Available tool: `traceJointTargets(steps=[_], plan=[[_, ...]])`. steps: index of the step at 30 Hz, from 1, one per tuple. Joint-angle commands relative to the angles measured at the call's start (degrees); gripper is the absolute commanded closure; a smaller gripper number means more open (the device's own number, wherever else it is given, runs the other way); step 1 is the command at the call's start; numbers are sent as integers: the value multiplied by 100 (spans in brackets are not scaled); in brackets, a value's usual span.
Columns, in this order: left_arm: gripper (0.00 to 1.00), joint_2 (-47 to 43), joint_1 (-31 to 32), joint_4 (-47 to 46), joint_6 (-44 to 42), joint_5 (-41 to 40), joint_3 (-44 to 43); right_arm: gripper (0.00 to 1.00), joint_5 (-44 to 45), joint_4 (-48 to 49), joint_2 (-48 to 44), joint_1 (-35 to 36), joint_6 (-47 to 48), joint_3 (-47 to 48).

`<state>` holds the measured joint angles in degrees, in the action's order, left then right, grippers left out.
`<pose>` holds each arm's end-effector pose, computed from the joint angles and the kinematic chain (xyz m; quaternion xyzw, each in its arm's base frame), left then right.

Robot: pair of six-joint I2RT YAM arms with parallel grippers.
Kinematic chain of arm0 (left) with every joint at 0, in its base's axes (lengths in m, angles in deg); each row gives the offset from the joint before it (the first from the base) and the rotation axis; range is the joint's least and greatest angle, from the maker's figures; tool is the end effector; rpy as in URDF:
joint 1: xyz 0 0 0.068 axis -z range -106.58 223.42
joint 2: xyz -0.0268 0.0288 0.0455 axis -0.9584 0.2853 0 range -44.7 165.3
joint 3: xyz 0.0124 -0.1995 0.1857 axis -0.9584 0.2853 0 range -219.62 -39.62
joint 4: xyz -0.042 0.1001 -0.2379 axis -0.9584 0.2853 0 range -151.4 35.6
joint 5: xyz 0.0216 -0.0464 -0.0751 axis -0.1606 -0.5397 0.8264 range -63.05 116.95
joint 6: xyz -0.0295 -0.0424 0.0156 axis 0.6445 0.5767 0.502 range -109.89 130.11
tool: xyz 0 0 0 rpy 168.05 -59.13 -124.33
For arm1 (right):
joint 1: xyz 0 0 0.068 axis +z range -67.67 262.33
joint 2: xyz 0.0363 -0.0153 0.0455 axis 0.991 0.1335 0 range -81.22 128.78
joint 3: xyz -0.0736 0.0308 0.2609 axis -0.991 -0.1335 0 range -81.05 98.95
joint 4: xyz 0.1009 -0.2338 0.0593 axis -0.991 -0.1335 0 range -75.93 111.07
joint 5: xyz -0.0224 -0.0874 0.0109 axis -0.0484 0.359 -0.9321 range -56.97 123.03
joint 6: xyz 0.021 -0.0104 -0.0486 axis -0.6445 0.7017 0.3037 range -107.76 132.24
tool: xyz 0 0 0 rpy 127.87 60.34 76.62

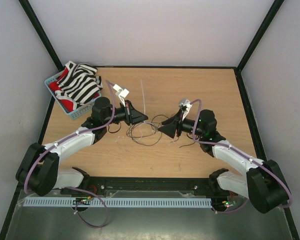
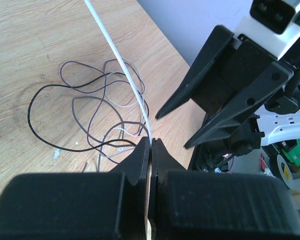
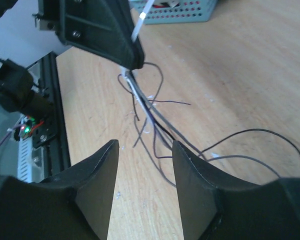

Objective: Zip-tie the wires
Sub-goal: Adjust the cable at the center of the board.

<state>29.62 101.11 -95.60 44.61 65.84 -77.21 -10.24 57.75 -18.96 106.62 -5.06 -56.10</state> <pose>0.2397 -0.1511 0.2647 0.1892 0.6938 -0.5427 0.4339 0.1980 0.1162 0.2452 -0.2991 0.6439 0.4771 0.5180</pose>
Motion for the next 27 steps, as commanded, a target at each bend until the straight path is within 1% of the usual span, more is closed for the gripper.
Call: traceJointTargets(steps=[1, 5, 8, 12, 16, 18, 21, 27], plan=[[100, -177, -12, 25, -78, 70, -199, 45, -176, 504, 305, 274, 86, 231], [100, -178, -8, 48, -84, 38, -181, 47, -78, 388, 475, 343, 203, 290], [100, -216, -13, 114, -120, -46, -187, 47, 230, 18, 292, 342, 575, 207], [100, -275, -20, 352, -212, -189, -223, 47, 930, -543, -77, 345, 973, -21], [100, -359, -17, 531, -287, -273, -252, 41, 1807, -1241, -243, 339, 1183, -168], [100, -406, -19, 655, -332, -309, -281, 39, 2148, -1528, -255, 333, 1120, -191], [100, -450, -17, 801, -401, -329, -342, 38, 2370, -1788, -237, 332, 983, -262], [100, -504, -19, 935, -465, -347, -394, 37, 2461, -1910, -25, 335, 681, -461]])
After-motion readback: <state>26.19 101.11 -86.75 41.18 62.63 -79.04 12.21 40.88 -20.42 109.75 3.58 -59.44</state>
